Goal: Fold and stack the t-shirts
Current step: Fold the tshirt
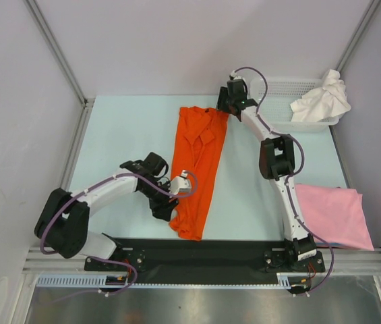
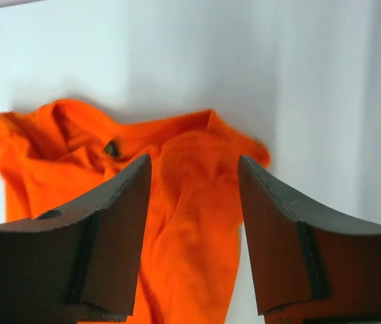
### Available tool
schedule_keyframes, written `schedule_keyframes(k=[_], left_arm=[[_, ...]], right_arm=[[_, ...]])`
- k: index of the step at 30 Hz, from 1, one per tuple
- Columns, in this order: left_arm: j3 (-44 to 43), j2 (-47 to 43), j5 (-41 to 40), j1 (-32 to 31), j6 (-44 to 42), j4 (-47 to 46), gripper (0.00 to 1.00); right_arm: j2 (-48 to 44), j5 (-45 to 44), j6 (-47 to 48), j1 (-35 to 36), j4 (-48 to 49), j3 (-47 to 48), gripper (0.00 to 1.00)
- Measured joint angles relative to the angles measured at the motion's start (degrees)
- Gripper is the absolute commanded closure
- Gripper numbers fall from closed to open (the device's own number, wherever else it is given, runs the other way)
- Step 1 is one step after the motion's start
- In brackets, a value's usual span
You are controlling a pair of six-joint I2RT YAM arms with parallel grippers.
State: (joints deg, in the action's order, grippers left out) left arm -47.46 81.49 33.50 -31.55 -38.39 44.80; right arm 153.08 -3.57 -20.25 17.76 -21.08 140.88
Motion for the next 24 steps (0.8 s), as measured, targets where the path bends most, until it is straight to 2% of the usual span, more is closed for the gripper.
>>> schedule_keyframes(k=[8,13,16,18,24], left_arm=[[2.6,-4.9,-8.0,0.1,-0.6,4.6,0.39],[2.3,-6.0,-12.1,0.1,0.7,5.1,0.39],[2.3,-6.6,-12.9,0.2,1.6,5.0,0.39],[2.3,-6.9,-13.4,0.2,2.4,4.8,0.39],[3.2,-8.4,-13.9,0.2,4.1,3.4,0.39]], right_arm=[[-16.2,-3.3,1.0,1.0,-3.3,-12.6,0.41],[-29.1,-3.8,-0.9,1.8,-2.0,-32.6,0.43],[-31.7,-2.1,-3.5,2.1,0.0,-42.8,0.46],[-31.1,-0.4,-4.8,2.2,0.3,-46.4,0.49],[-27.6,4.7,-8.3,2.4,3.0,-46.9,0.54]])
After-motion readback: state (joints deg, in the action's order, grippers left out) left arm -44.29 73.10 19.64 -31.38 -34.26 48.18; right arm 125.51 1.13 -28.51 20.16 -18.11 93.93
